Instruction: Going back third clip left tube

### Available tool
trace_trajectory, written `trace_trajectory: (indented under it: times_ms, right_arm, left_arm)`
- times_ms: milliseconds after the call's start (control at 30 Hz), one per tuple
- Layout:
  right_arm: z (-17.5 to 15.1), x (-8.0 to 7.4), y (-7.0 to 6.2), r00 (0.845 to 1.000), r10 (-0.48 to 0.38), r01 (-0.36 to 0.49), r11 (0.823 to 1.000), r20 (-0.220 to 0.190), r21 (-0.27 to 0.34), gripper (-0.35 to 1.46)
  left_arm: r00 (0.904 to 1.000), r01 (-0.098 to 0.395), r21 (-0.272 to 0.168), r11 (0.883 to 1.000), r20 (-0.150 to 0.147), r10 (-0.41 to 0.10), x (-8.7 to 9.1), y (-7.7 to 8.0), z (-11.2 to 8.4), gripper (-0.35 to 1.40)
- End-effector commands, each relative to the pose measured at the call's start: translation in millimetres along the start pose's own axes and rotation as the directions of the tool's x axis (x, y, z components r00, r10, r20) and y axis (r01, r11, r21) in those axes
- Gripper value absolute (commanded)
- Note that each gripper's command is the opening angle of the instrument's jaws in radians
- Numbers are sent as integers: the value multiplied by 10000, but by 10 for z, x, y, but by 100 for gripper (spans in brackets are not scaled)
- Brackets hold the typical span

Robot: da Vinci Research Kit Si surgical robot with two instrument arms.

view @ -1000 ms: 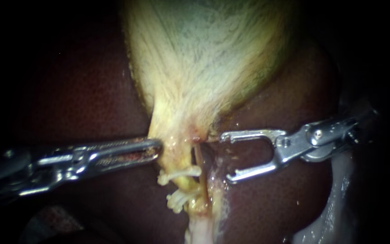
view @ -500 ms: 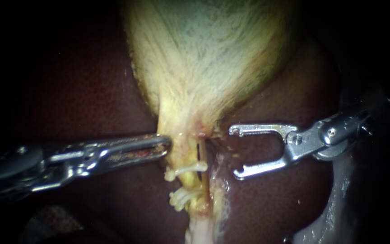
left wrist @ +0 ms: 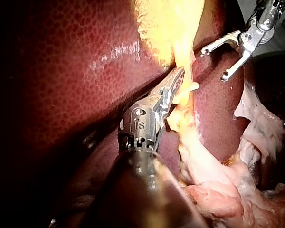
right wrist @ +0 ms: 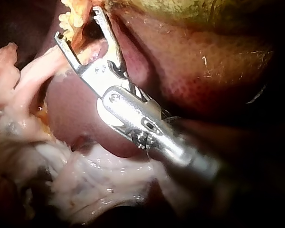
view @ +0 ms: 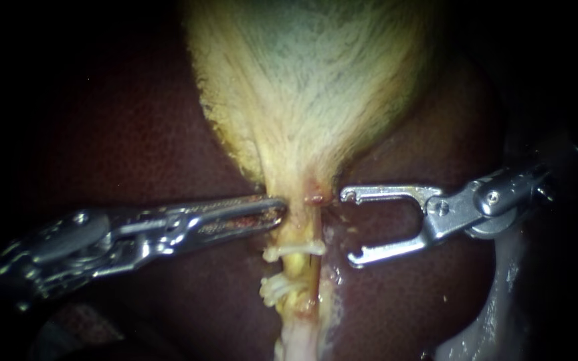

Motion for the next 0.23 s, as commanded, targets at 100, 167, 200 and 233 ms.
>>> trace_trajectory:
  times_ms: [100,167,200,233]
  right_arm:
    - [-1,0,0,10000,0,0,10000,-3,1,60]
    - [-1,0,0,10000,-1,1,10000,-4,4,60]
    - [-2,0,0,10000,-1,1,10000,-4,5,60]
    - [-2,0,-1,10000,-1,1,10000,-4,6,60]
  left_arm:
    - [10000,0,5,10000,-2,0,0,0,0,-35]
    - [10000,0,5,10000,-3,0,0,0,0,-35]
    - [10000,0,5,10000,-3,0,0,0,0,-35]
    - [10000,0,5,10000,-3,0,0,0,0,-35]
